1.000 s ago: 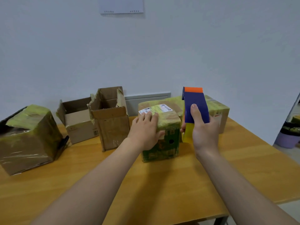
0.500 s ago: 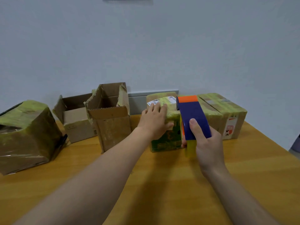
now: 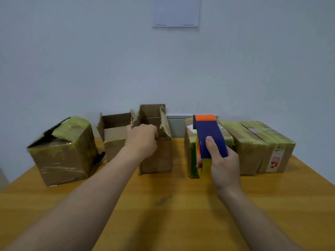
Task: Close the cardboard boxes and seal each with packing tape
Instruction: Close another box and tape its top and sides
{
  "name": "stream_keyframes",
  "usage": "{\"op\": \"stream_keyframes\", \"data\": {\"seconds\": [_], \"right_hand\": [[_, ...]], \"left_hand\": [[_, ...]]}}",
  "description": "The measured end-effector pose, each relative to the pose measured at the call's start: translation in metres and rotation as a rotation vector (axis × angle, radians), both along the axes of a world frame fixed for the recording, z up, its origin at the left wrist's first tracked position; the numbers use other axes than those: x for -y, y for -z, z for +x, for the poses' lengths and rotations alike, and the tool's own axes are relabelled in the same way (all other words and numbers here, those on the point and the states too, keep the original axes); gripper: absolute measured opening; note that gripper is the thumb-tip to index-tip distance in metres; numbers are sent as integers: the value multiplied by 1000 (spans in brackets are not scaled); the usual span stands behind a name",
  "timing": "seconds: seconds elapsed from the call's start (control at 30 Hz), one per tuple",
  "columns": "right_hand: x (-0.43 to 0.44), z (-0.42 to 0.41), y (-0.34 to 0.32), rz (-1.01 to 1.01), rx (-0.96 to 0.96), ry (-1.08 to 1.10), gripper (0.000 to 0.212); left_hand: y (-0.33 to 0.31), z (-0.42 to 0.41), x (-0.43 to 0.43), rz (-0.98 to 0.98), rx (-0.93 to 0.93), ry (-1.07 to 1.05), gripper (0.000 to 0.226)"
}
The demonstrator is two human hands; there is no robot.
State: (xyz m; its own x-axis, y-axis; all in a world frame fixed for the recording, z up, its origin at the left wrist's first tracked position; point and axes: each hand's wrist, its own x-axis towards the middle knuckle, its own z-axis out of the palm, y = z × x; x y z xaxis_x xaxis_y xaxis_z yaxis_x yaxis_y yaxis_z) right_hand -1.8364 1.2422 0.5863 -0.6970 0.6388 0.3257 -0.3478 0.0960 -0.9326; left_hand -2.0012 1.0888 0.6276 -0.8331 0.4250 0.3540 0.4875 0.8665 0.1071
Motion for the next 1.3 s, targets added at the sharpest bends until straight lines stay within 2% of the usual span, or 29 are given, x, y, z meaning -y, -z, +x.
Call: {"op": "stream_keyframes", "data": {"seconds": [0.1,0.23,0.37,0.57,0.67,0.77,0.87,1.0,1.13,1.3], "right_hand": [[9,1,-9,28,6,24,48],[16,4,-22,78,16,93,55],[16,4,-30,231,72,162,48],[20,-2,-43,599,277,318,93],[36,-5,-48,732,414,316,88],[51,-9,-47,784,550,253,77],[50,-13,-40,731,584,198,62],[31,-16,-36,544,478,141,45],[15,-13,-29,391,438,92,38],[3,-13,-20,319,395,63,38]], "left_hand": [[-4,12,11,69,-43,50,21],[-23,47,31,6,-44,109,9],[-41,85,57,-42,114,271,9],[-61,132,77,-149,337,451,12],[-63,138,77,-133,348,414,13],[-62,136,76,-116,416,423,17],[-59,130,79,-128,481,388,24],[-58,120,83,-131,461,271,43],[-60,109,82,-143,460,161,63],[-56,98,72,-231,284,24,62]]}}
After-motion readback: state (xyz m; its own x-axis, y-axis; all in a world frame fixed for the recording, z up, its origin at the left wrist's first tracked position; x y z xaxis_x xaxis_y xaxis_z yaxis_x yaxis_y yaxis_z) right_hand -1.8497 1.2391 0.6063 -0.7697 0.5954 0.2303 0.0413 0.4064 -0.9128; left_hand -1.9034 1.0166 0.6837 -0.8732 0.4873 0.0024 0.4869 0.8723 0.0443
